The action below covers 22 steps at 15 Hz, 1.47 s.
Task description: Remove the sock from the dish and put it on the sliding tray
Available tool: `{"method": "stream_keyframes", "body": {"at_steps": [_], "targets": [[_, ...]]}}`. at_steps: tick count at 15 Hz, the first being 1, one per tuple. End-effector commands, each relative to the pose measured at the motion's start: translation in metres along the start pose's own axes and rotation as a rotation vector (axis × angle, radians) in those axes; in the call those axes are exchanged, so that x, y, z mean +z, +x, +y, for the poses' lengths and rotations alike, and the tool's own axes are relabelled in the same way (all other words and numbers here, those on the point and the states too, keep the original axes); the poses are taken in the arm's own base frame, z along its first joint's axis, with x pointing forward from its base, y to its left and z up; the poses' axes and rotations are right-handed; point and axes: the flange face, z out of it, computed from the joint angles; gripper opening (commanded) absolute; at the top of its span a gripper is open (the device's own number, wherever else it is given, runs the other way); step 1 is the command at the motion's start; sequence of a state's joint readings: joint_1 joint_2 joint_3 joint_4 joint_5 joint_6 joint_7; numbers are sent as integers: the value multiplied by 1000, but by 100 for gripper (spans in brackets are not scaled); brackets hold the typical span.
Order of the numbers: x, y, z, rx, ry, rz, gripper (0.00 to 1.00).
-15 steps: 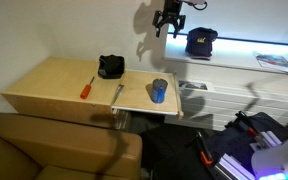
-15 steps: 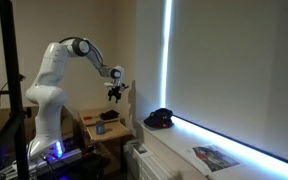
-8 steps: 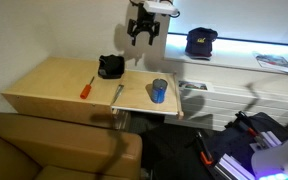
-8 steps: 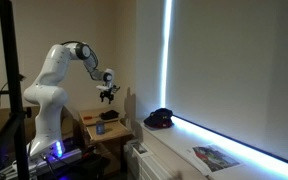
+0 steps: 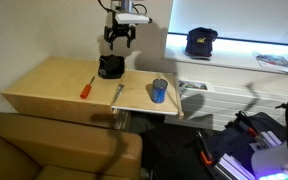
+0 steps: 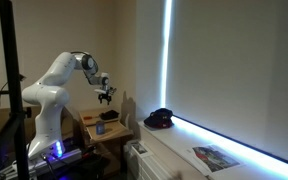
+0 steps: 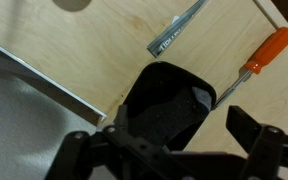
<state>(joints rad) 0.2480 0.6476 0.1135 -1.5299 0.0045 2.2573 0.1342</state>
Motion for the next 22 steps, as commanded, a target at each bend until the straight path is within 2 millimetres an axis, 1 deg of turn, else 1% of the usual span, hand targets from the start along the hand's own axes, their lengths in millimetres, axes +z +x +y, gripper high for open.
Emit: {"method": "stream_keyframes", "body": {"at_steps": [1, 2, 3, 6, 7, 8, 9, 10, 13, 14, 15, 20, 22], "targets": [[7, 5, 7, 1, -20, -22, 100], [39, -28, -12, 58, -4, 13, 100], [55, -22, -17, 102, -7, 61, 100], [100, -21, -43, 215, 13, 159, 100], [112, -20, -50, 240, 1, 201, 100], [118, -16, -51, 269, -11, 242, 100], [123, -14, -53, 306, -19, 272, 100], [123, -17, -51, 334, -32, 308, 100], [109, -12, -43, 388, -91, 382, 100], [119, -16, -45, 367, -64, 341, 100], [116, -14, -44, 372, -71, 350, 100], [118, -16, -47, 371, -67, 345, 100], [133, -5, -42, 388, -76, 372, 100]]}}
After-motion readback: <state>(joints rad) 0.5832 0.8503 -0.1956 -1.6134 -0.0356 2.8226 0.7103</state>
